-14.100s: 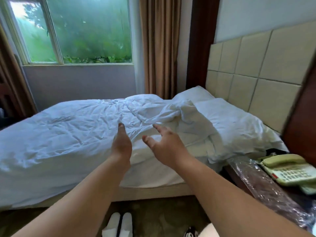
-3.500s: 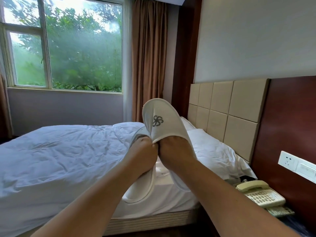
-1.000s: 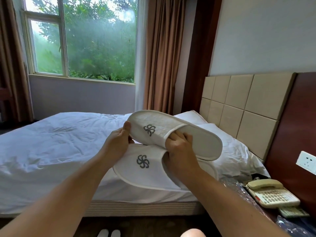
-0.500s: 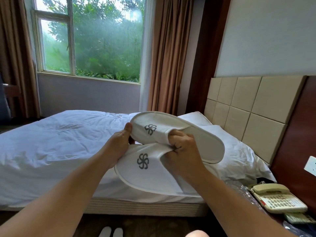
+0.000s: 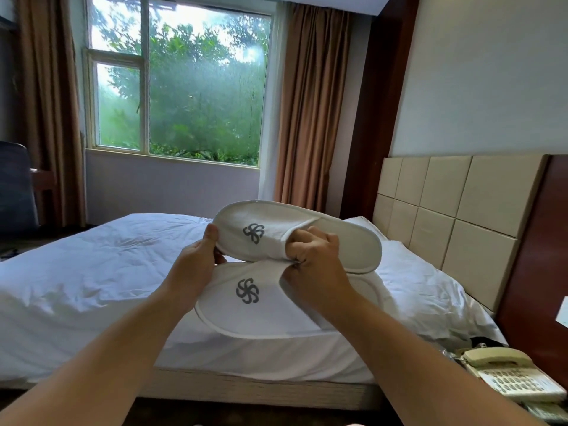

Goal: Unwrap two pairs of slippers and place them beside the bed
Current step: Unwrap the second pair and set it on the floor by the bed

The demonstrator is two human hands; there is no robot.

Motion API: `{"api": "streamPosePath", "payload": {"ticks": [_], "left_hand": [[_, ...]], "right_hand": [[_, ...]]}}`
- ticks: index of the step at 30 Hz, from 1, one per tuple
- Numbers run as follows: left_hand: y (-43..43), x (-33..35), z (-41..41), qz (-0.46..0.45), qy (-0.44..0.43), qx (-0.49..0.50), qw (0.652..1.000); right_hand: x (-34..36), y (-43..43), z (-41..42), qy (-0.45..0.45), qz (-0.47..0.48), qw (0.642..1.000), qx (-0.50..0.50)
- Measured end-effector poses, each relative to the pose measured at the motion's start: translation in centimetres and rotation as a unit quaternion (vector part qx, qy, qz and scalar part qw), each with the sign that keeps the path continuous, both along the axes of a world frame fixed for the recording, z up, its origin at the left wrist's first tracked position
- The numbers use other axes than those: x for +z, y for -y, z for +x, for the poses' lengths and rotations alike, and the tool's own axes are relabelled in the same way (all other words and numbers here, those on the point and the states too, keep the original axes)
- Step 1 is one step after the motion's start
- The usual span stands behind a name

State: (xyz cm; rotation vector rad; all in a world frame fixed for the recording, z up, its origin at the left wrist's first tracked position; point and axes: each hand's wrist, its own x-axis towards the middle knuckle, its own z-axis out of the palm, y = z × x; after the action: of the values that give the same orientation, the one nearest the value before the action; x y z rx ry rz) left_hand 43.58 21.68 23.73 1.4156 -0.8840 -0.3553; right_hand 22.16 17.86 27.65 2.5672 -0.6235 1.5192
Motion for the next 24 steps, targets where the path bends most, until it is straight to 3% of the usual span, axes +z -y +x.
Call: {"api": "streamPosePath", "payload": {"ticks": [12, 24], "left_hand": [[0.5, 1.5, 2.7, -0.03, -0.043, 0.01, 0.999], [12.1, 4.6, 10.9, 0.0, -0.102, 0.023, 0.994]], "right_hand": [[2.3, 1.4, 2.7, 0.06, -0.004, 0.993, 0.098], [5.1, 15.0, 10.7, 0.041, -0.002, 0.994, 0.101]]}}
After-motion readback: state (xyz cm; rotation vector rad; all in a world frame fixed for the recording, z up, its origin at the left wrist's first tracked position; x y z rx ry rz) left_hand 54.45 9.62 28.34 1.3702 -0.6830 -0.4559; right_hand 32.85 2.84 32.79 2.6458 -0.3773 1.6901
